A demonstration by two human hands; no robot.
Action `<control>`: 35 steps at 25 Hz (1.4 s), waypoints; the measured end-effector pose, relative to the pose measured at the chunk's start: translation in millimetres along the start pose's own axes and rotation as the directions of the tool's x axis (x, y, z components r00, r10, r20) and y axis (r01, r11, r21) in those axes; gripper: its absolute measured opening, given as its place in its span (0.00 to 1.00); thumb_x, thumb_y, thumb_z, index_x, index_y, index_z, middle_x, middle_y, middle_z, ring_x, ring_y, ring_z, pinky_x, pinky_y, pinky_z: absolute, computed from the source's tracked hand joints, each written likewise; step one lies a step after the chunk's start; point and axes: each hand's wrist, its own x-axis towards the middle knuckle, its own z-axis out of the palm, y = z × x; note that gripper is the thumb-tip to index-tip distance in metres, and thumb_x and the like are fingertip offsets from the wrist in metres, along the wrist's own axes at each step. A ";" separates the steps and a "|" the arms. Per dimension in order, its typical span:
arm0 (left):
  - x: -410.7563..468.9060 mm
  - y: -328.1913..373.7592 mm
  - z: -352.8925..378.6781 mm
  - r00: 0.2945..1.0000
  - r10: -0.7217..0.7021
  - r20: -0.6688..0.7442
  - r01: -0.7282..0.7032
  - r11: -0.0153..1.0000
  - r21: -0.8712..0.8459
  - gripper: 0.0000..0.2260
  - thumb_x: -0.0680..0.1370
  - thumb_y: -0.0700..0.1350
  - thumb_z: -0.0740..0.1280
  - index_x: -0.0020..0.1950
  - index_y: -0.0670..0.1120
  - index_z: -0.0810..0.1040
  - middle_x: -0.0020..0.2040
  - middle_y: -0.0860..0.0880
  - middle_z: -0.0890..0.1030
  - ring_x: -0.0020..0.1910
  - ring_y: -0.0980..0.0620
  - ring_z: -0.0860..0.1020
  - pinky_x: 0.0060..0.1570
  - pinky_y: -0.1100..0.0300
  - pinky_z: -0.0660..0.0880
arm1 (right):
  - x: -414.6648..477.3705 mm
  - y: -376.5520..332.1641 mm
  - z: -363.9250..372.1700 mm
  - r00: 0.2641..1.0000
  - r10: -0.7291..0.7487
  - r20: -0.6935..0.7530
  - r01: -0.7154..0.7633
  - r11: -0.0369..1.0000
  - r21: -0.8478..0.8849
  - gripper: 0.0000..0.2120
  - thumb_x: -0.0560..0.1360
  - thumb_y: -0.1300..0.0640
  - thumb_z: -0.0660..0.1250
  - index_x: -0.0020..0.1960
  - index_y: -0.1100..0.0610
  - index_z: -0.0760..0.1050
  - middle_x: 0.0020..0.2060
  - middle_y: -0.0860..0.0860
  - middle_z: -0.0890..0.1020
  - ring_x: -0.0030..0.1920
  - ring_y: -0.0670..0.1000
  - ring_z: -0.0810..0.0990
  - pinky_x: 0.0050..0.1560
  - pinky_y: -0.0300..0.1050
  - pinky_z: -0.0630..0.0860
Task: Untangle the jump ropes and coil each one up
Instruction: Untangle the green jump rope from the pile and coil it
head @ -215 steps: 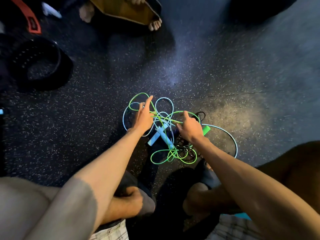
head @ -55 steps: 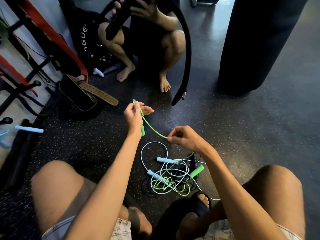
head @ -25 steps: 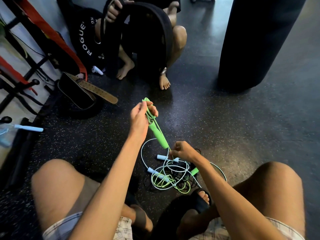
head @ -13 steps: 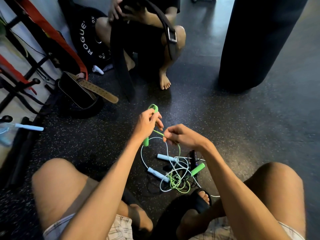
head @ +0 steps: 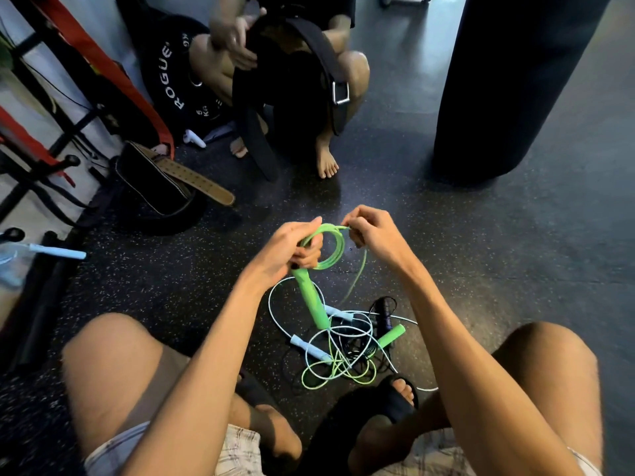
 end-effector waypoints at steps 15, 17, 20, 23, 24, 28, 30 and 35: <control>10.4 -9.0 -5.6 0.944 0.115 -0.311 -0.223 0.913 -0.340 0.10 0.85 0.40 0.52 0.45 0.42 0.69 0.31 0.50 0.70 0.30 0.54 0.68 0.40 0.59 0.69 | -54.7 119.7 28.3 0.914 0.345 0.215 -0.272 0.912 -0.309 0.07 0.77 0.60 0.70 0.43 0.57 0.72 0.45 0.63 0.85 0.45 0.60 0.84 0.51 0.57 0.80; 15.0 -15.8 -6.2 0.891 0.154 -0.428 -0.243 0.956 -0.162 0.10 0.84 0.39 0.54 0.45 0.41 0.71 0.31 0.48 0.75 0.30 0.52 0.74 0.38 0.60 0.74 | -54.3 116.3 29.7 0.919 0.318 0.232 -0.249 0.927 -0.282 0.05 0.77 0.62 0.69 0.44 0.61 0.74 0.43 0.63 0.85 0.41 0.58 0.84 0.49 0.58 0.80; 18.9 -26.1 -6.0 0.831 0.254 -0.496 -0.213 0.967 0.139 0.08 0.84 0.37 0.56 0.47 0.39 0.72 0.33 0.44 0.80 0.30 0.51 0.81 0.38 0.59 0.80 | -53.0 101.6 30.3 0.921 0.249 0.300 -0.169 0.949 -0.268 0.04 0.79 0.65 0.65 0.45 0.63 0.74 0.36 0.60 0.84 0.34 0.52 0.81 0.39 0.50 0.78; 21.9 -38.7 -11.3 0.837 0.305 -0.454 -0.148 0.925 0.350 0.07 0.83 0.38 0.57 0.48 0.39 0.72 0.35 0.41 0.82 0.32 0.47 0.83 0.42 0.52 0.81 | -51.2 81.5 31.7 0.910 0.187 0.371 -0.083 0.957 -0.278 0.06 0.80 0.66 0.62 0.45 0.61 0.74 0.34 0.56 0.82 0.28 0.43 0.79 0.33 0.37 0.75; 22.0 -42.4 -13.7 0.845 0.308 -0.438 -0.123 0.907 0.402 0.07 0.83 0.38 0.57 0.47 0.39 0.72 0.35 0.42 0.82 0.32 0.47 0.83 0.43 0.50 0.81 | -50.0 74.3 31.7 0.906 0.171 0.386 -0.055 0.955 -0.293 0.07 0.81 0.66 0.62 0.45 0.63 0.75 0.35 0.56 0.82 0.28 0.42 0.78 0.32 0.34 0.74; 21.7 -52.4 -18.5 0.888 0.266 -0.376 -0.013 0.830 0.557 0.07 0.82 0.40 0.59 0.47 0.40 0.74 0.36 0.44 0.85 0.36 0.48 0.84 0.46 0.56 0.79 | -43.6 50.2 27.3 0.907 0.077 0.414 0.056 0.952 -0.301 0.09 0.81 0.65 0.60 0.45 0.65 0.77 0.31 0.50 0.78 0.30 0.46 0.76 0.32 0.35 0.73; 18.5 -52.3 -17.0 0.915 0.211 -0.345 0.041 0.801 0.597 0.07 0.82 0.41 0.61 0.46 0.42 0.76 0.36 0.46 0.85 0.36 0.53 0.83 0.46 0.58 0.76 | -39.7 37.4 24.3 0.912 0.045 0.407 0.079 0.956 -0.282 0.10 0.82 0.64 0.60 0.45 0.62 0.78 0.30 0.47 0.76 0.29 0.45 0.73 0.33 0.36 0.71; 3.5 -37.9 -6.1 0.974 0.012 -0.224 0.088 0.899 0.429 0.09 0.82 0.39 0.61 0.47 0.36 0.77 0.33 0.43 0.80 0.27 0.55 0.79 0.31 0.65 0.75 | -30.4 7.1 15.8 0.928 -0.012 0.372 0.105 0.967 -0.231 0.12 0.82 0.65 0.60 0.41 0.60 0.77 0.28 0.45 0.74 0.27 0.41 0.69 0.30 0.33 0.67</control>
